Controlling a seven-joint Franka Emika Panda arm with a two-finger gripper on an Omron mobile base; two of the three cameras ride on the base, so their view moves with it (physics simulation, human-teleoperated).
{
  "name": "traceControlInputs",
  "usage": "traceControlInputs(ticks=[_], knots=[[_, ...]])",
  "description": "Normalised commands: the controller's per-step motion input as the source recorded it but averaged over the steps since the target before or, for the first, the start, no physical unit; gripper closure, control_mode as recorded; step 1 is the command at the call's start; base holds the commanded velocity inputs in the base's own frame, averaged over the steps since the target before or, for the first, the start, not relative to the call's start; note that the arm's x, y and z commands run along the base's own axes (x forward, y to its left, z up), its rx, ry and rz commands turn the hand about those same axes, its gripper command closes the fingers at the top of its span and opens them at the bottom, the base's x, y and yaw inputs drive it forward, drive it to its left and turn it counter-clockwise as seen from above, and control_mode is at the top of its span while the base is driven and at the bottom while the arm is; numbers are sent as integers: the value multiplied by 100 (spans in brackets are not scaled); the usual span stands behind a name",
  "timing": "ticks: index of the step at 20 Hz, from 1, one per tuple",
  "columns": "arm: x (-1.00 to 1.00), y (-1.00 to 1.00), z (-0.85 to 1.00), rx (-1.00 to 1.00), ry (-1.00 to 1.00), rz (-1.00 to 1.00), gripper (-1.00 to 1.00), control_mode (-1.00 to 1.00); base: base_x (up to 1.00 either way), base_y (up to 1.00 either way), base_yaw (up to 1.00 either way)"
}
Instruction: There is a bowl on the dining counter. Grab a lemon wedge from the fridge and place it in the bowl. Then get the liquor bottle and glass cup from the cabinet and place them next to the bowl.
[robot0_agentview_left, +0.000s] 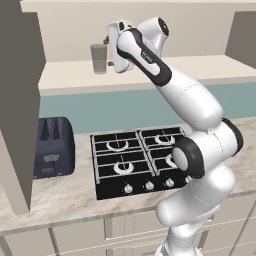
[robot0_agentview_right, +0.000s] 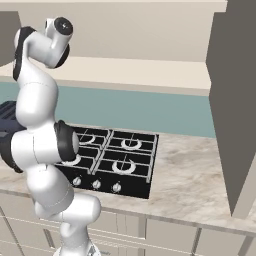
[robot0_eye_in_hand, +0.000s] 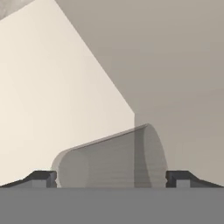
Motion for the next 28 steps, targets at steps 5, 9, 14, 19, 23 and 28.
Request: traceControlInputs(ticks=[5, 9, 14, 19, 23, 28], knots=[[9, 0, -3, -1, 0, -5, -100, -100, 0, 0, 0], [2, 0, 0, 0, 0, -4, -100, -100, 0, 0, 0], [0, 0, 0, 0, 0, -3, -100, -100, 0, 0, 0], [0, 1, 0, 0, 0, -2, -100, -100, 0, 0, 0], [0, 3, 0, 0, 0, 0, -100, -100, 0, 0, 0], [0, 5, 0, 0, 0, 0, -100, -100, 0, 0, 0]])
